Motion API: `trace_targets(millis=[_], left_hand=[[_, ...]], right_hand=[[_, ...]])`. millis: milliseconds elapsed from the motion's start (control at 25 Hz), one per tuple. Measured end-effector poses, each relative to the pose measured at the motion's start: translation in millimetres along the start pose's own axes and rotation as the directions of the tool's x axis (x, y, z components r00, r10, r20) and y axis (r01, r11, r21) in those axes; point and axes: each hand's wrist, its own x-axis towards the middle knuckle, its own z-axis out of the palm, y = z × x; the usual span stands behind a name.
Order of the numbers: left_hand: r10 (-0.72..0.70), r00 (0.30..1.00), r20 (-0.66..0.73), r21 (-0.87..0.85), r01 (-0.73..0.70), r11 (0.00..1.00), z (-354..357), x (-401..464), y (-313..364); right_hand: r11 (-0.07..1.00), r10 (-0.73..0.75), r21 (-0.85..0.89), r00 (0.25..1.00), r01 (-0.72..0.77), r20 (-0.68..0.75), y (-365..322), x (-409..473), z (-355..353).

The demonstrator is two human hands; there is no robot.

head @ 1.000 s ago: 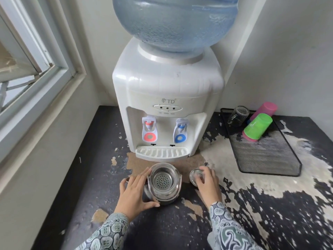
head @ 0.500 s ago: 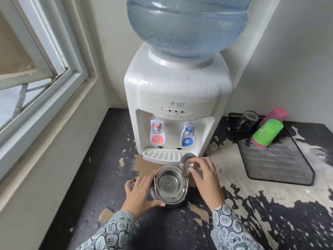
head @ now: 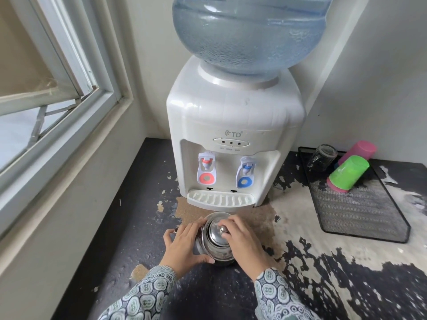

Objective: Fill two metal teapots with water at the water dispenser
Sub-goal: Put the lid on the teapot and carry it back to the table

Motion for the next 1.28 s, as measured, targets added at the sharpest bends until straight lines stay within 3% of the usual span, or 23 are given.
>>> trace_targets(millis=[160,640,760,840,920,1160,1280], left_hand=[[0.001,1.000,-0.003,0.003,-0.001,1.000,1,0,-1],[0.001,1.000,0.026,0.103,-0.004,0.995,-6,2,2],[0.001,0.999,0.050,0.130,-0.007,0.991,-10,3,3],[-0.011,0.998,0.059,0.113,0.005,0.994,-14,4,3],[-0.028,0.997,0.073,0.101,0.021,0.995,-18,6,4],[-0.144,0.988,0.062,-0.073,0.148,0.986,-34,19,16],[-0.148,0.988,0.052,-0.211,0.156,0.965,-30,16,14]], right_hand=[[1.000,0.004,-0.014,1.000,-0.004,0.025,-4,1,1],[0.986,0.137,-0.134,0.950,-0.102,0.281,-17,24,-20],[0.961,0.175,0.145,0.920,-0.237,0.350,-8,25,-26],[0.861,0.201,0.379,0.912,-0.338,0.358,6,18,-29],[0.778,0.227,0.508,0.918,-0.371,0.324,18,8,-31],[0.679,0.209,0.667,0.952,-0.307,0.224,24,-14,-14],[0.684,0.228,0.665,0.954,-0.298,0.192,25,-8,-17]])
